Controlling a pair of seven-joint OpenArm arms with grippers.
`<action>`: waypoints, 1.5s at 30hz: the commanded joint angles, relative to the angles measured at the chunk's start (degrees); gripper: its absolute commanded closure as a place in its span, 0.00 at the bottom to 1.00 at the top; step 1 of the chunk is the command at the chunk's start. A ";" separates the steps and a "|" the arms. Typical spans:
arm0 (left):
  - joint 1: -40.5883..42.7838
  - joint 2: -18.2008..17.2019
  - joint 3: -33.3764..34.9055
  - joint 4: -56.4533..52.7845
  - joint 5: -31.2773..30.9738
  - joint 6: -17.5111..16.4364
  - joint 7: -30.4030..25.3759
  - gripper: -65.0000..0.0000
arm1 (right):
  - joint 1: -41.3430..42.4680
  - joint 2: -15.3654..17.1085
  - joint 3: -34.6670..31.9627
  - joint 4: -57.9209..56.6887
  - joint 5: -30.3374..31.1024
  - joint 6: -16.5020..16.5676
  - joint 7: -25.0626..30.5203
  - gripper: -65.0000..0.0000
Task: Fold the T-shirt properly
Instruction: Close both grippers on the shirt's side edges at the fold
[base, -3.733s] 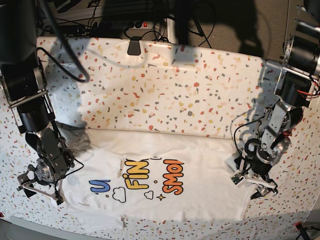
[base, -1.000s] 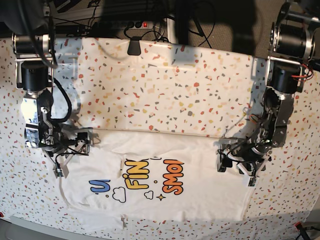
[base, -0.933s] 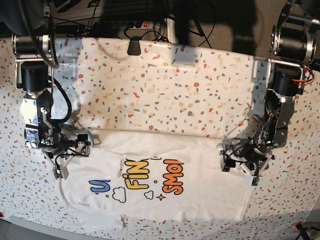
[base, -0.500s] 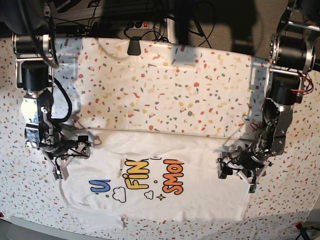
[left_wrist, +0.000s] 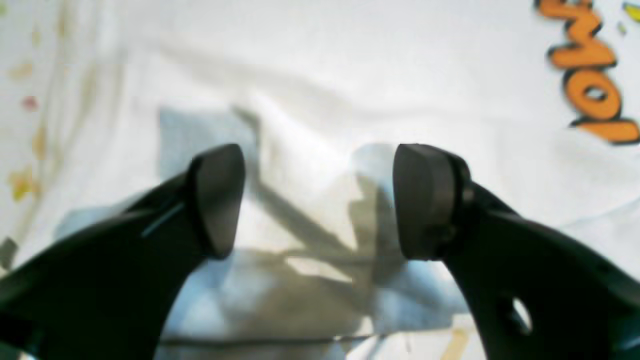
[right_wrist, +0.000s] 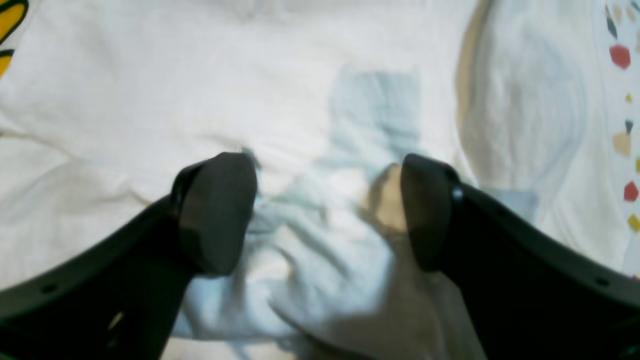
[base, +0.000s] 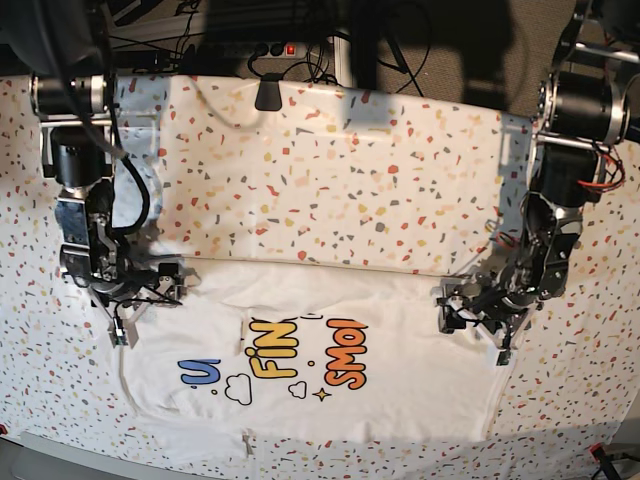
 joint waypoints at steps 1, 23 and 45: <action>-1.79 -0.02 -0.28 0.79 -0.46 -0.24 -0.33 0.31 | 1.07 -0.07 0.09 -0.13 -1.46 -0.24 -0.63 0.28; -0.20 -1.01 -0.28 0.83 -0.39 -0.22 12.72 0.31 | 0.74 3.50 0.00 2.21 9.27 3.98 -11.72 0.28; 13.79 -3.80 -0.28 20.41 6.03 0.00 15.69 0.31 | -13.55 4.02 0.02 18.93 12.50 6.19 -16.06 0.28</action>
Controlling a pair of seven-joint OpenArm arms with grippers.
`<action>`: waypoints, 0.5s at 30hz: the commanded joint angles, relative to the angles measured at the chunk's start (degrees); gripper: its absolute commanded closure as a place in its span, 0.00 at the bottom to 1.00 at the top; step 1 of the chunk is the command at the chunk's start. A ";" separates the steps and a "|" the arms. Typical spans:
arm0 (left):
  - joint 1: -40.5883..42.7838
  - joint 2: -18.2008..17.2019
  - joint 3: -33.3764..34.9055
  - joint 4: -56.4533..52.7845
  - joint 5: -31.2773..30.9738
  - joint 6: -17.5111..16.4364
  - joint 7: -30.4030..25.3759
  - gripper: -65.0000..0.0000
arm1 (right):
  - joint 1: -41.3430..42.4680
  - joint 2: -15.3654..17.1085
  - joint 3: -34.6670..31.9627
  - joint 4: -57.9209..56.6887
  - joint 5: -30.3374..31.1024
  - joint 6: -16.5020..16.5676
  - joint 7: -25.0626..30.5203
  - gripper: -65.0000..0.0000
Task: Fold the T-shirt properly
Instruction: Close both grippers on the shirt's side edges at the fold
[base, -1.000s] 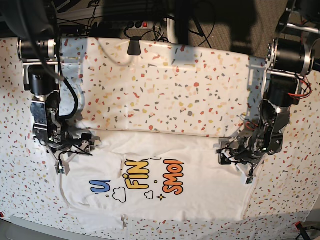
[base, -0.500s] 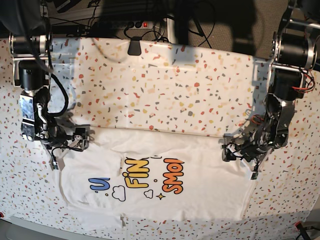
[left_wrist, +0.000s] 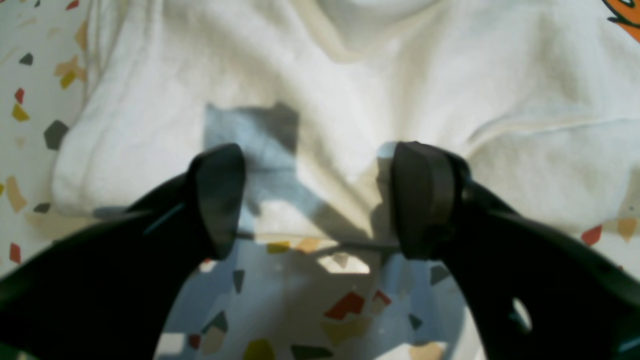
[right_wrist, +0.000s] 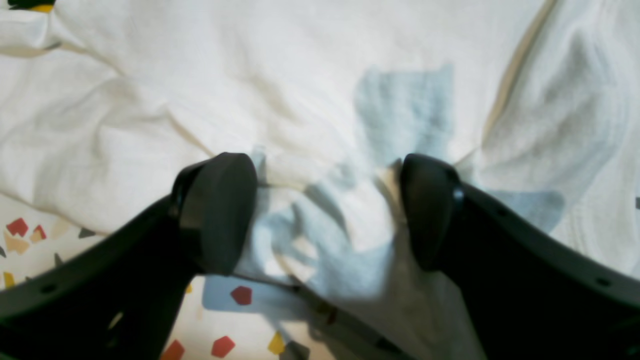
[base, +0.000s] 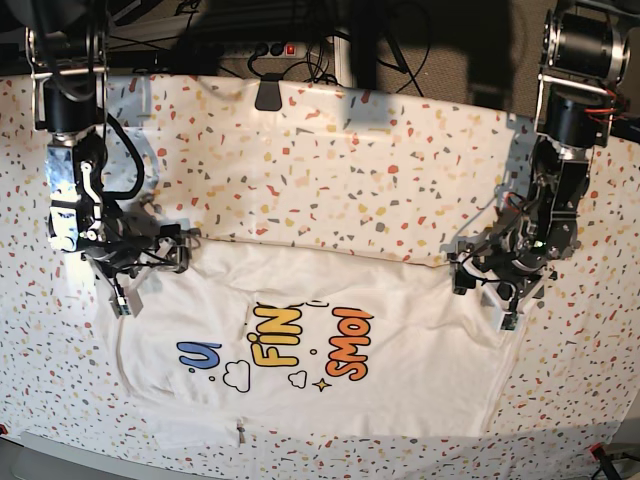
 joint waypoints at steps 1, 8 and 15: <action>-0.17 -0.35 0.07 0.11 0.55 -0.42 4.35 0.31 | -0.48 0.24 -0.02 0.02 1.20 0.42 -3.10 0.28; -0.37 -1.16 0.07 0.11 -0.15 -0.44 7.74 0.31 | -1.11 0.28 0.02 0.02 1.18 0.39 -4.63 0.28; -0.11 -3.82 0.07 0.11 -4.50 -0.48 10.01 0.31 | -3.17 0.28 0.02 0.20 0.98 0.37 -4.55 0.28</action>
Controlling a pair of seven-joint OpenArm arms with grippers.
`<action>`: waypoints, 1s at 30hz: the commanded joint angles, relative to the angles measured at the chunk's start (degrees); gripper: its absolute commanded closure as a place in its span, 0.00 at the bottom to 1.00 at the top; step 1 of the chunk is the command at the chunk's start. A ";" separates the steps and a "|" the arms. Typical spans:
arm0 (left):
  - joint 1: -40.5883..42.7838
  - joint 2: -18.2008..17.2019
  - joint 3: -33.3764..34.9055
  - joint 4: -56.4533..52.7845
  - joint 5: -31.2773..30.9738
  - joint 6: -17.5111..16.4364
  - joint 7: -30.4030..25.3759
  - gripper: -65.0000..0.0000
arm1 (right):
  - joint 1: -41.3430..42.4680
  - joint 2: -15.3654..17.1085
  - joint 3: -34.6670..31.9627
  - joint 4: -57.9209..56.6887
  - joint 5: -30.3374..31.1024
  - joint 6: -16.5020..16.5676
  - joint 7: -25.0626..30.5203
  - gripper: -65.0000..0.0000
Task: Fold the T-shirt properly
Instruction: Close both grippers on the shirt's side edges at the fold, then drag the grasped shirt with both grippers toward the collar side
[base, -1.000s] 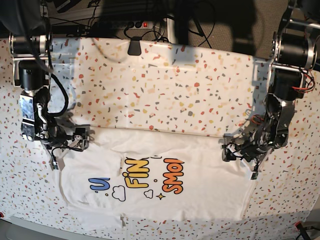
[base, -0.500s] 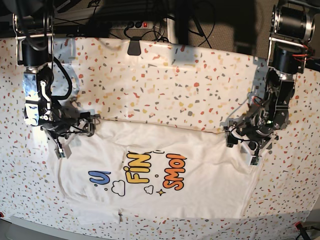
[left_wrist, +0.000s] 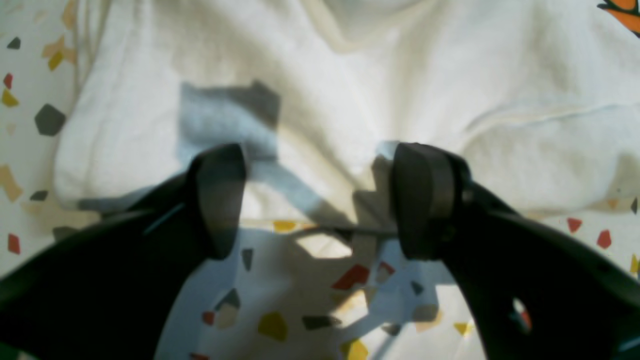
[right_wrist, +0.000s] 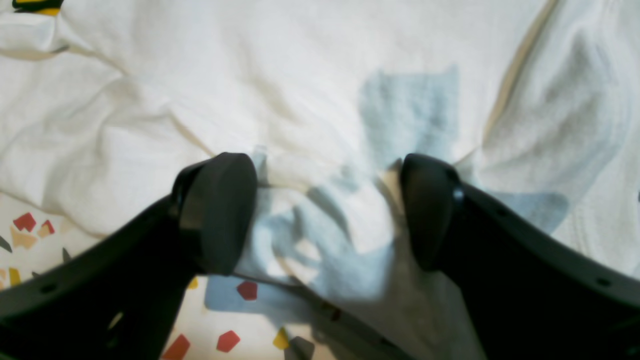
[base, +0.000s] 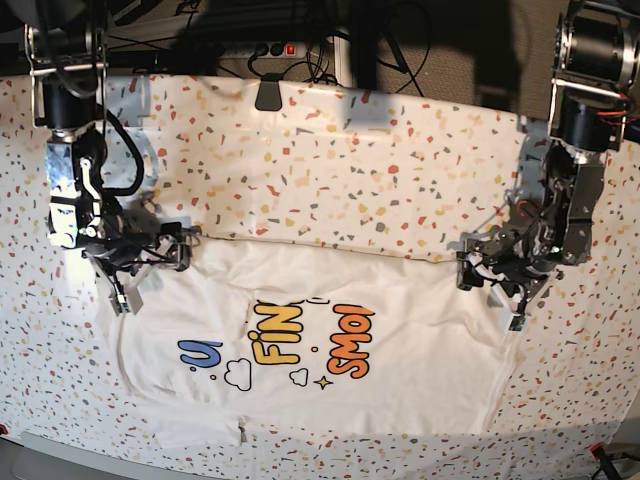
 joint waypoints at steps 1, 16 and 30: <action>0.39 -1.01 0.00 -0.24 1.05 1.01 4.63 0.31 | -1.27 0.15 -0.28 -0.33 0.35 0.72 -4.48 0.28; 9.33 -1.14 0.00 15.96 0.87 0.42 7.43 0.31 | -3.45 0.15 -0.28 3.37 0.37 0.70 -6.36 0.28; 11.85 -5.38 0.00 18.75 -0.52 0.44 10.01 0.31 | -11.45 0.31 4.57 10.03 0.33 0.59 -6.67 0.28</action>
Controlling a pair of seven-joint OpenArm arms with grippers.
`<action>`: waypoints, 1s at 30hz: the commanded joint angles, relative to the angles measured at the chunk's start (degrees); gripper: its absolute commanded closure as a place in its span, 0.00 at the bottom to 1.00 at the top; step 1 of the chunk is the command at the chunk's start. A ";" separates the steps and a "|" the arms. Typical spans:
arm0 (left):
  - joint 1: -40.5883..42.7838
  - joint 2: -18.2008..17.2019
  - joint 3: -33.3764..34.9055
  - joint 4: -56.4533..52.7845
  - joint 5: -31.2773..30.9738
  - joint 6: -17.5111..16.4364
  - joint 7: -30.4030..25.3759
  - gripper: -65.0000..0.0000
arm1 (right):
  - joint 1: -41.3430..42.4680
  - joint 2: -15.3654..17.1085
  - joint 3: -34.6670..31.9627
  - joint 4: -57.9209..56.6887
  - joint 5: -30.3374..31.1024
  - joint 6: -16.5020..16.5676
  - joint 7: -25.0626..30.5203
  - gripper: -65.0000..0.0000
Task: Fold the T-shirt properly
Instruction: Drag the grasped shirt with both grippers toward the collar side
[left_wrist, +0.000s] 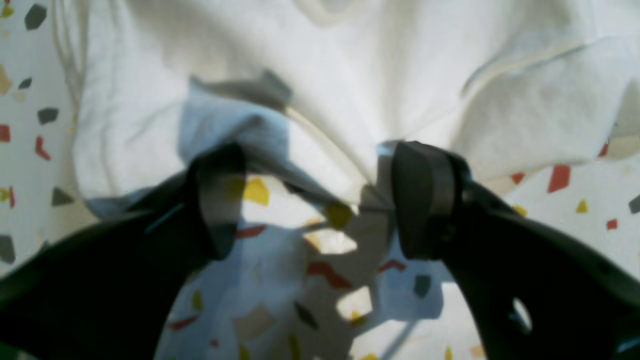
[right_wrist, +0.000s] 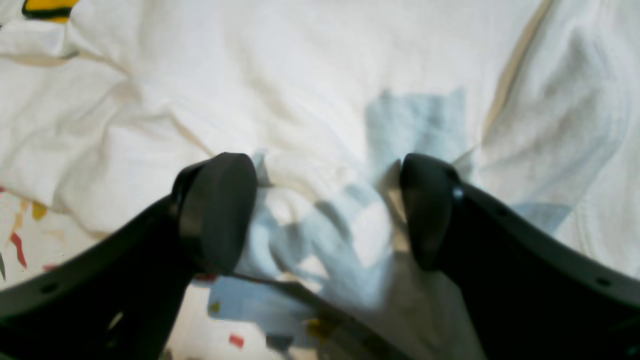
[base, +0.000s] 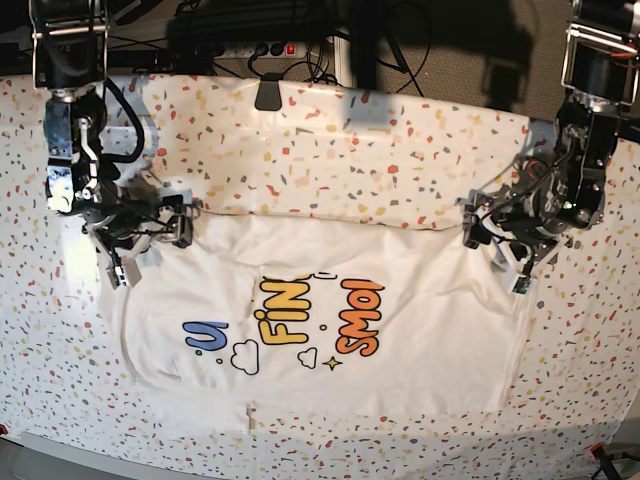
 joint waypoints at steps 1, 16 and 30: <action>0.63 -0.90 -0.07 1.46 0.63 0.11 2.03 0.31 | -1.60 0.22 0.22 0.63 -0.74 0.37 -5.84 0.28; 13.31 -4.26 -0.07 21.29 6.08 6.38 3.85 0.31 | -13.33 0.22 0.37 10.71 -0.76 0.33 -7.10 0.28; 18.86 -7.17 -0.07 24.59 5.84 7.85 5.20 0.31 | -26.80 0.20 10.19 20.31 -0.70 0.33 -6.67 0.28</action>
